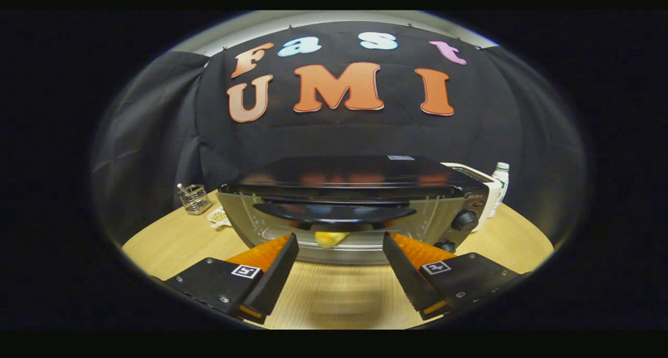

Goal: Open the toaster oven, put the food inside, and close the toaster oven door.

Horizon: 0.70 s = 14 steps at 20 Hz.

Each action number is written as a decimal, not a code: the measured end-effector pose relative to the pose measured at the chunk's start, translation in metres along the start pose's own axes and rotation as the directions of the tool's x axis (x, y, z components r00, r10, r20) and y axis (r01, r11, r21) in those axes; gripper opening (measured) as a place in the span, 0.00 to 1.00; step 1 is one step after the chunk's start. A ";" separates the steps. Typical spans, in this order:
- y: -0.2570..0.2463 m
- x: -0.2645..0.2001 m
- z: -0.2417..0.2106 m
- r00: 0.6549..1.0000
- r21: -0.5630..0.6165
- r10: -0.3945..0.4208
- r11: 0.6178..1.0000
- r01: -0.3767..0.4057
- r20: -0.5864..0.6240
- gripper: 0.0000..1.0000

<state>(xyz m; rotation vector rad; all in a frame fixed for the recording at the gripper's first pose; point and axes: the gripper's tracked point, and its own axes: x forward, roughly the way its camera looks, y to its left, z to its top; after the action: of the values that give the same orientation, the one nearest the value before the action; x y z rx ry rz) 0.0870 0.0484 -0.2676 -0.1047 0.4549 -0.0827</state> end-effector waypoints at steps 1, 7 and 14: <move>0.000 0.005 0.005 1.000 0.008 -0.009 1.000 0.009 0.005 0.96; -0.001 0.016 0.019 0.998 0.036 -0.046 0.998 0.045 0.035 0.95; 0.002 -0.033 0.029 0.997 -0.028 -0.020 0.999 0.022 0.074 0.95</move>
<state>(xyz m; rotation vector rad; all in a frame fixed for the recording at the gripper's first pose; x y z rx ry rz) 0.0707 0.0564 -0.2279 -0.1407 0.3810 -0.0927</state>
